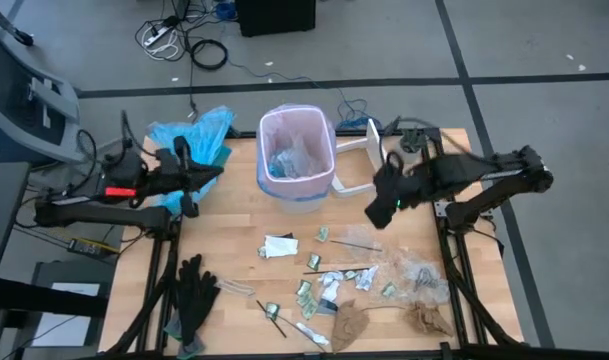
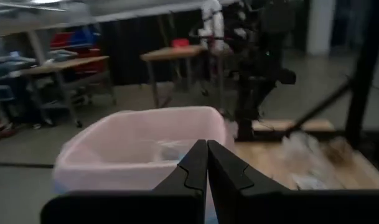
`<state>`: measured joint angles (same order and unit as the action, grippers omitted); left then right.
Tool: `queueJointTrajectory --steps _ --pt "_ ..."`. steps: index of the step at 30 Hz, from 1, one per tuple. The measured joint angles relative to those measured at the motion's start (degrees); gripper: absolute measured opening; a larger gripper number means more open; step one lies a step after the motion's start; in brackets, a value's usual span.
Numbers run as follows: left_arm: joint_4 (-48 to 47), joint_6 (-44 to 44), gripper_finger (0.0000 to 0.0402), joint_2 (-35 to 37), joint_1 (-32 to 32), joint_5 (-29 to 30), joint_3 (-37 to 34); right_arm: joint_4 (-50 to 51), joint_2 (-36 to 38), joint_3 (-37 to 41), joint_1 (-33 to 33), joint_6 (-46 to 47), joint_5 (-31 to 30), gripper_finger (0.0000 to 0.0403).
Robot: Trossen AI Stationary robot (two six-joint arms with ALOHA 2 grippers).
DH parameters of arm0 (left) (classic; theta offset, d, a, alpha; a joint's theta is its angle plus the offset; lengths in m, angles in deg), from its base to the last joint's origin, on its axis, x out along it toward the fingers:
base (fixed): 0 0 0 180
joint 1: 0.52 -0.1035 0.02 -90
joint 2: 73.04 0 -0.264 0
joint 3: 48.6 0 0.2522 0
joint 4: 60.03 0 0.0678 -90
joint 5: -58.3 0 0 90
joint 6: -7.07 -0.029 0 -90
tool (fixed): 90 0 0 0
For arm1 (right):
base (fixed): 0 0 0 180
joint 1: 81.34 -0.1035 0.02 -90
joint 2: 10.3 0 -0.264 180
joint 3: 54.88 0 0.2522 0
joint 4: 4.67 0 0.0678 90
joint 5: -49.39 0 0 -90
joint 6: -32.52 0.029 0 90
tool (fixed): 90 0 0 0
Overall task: Place trash/remove bag and relplace
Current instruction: Put the blue carton paper into the trash bin
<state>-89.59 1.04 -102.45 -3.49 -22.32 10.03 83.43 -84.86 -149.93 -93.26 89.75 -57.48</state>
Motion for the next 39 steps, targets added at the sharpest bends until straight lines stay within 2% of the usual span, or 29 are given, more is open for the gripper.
queueJointTrajectory --steps 3,11,15,19,24,29,33,39 --pt "-3.3 -2.5 0.0021 -4.2 0.0 -3.0 3.9 -5.4 0.0 6.3 -3.8 4.3 0.3 0.0164" --pt "-16.6 -1.7 0.0021 -16.2 0.0 -11.4 14.9 -22.0 0.0 20.3 -12.5 11.9 1.7 0.0164" --pt "-24.5 -1.1 0.0021 -22.2 0.0 -15.4 20.1 -26.7 0.7 24.7 -14.6 11.6 1.7 0.0164" --pt "-29.5 0.4 0.0021 -27.7 0.0 -18.1 23.5 -33.0 3.3 28.6 -14.7 6.6 4.2 0.0154" --pt "-30.5 7.4 0.0021 -32.8 0.1 -19.6 24.0 -36.2 7.3 31.4 -12.8 -0.2 8.1 0.0131" --pt "-31.0 23.8 0.0025 -39.1 0.1 -19.8 23.9 -36.2 11.1 32.9 -11.2 -5.3 9.1 0.0116" --pt "-31.1 30.7 0.0051 -44.9 0.6 -23.0 23.9 -35.1 13.6 33.3 -10.2 -9.3 9.1 0.0114" --pt "-30.7 33.4 0.0132 -53.6 2.9 -23.5 23.9 -30.4 17.1 33.3 -8.5 -14.4 9.1 0.0113"
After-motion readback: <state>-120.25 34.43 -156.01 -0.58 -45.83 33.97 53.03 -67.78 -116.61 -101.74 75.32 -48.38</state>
